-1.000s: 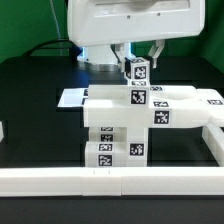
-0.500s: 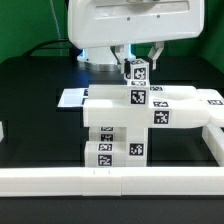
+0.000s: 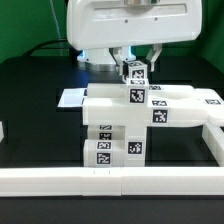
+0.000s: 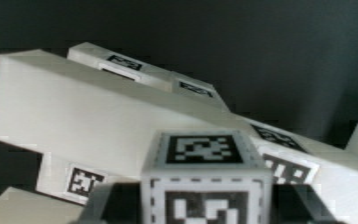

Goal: Assemble chair

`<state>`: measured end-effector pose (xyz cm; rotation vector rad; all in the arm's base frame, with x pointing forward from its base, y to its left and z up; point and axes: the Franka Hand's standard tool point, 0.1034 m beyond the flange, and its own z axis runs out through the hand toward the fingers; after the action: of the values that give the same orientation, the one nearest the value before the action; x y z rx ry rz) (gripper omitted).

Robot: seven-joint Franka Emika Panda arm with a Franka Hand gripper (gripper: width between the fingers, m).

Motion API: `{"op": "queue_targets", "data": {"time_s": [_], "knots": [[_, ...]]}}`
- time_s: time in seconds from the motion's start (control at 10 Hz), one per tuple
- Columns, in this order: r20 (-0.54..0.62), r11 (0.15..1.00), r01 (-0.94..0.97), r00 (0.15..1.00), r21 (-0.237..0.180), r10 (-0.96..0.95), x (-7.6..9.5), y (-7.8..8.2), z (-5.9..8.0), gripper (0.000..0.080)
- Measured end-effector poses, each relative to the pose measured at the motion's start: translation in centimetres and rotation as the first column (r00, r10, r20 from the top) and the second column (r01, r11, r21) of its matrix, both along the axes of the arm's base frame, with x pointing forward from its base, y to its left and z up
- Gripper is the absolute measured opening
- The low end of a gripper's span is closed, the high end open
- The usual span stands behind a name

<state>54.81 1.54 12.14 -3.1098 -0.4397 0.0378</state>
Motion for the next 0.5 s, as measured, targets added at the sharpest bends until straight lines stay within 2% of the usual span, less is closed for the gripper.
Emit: {"op": "queue_targets", "data": {"time_s": [0.5], "knots": [[0.022,1.000,0.001,1.000,-0.003,-0.001,0.42,-0.20,0.05,0.0287]]}}
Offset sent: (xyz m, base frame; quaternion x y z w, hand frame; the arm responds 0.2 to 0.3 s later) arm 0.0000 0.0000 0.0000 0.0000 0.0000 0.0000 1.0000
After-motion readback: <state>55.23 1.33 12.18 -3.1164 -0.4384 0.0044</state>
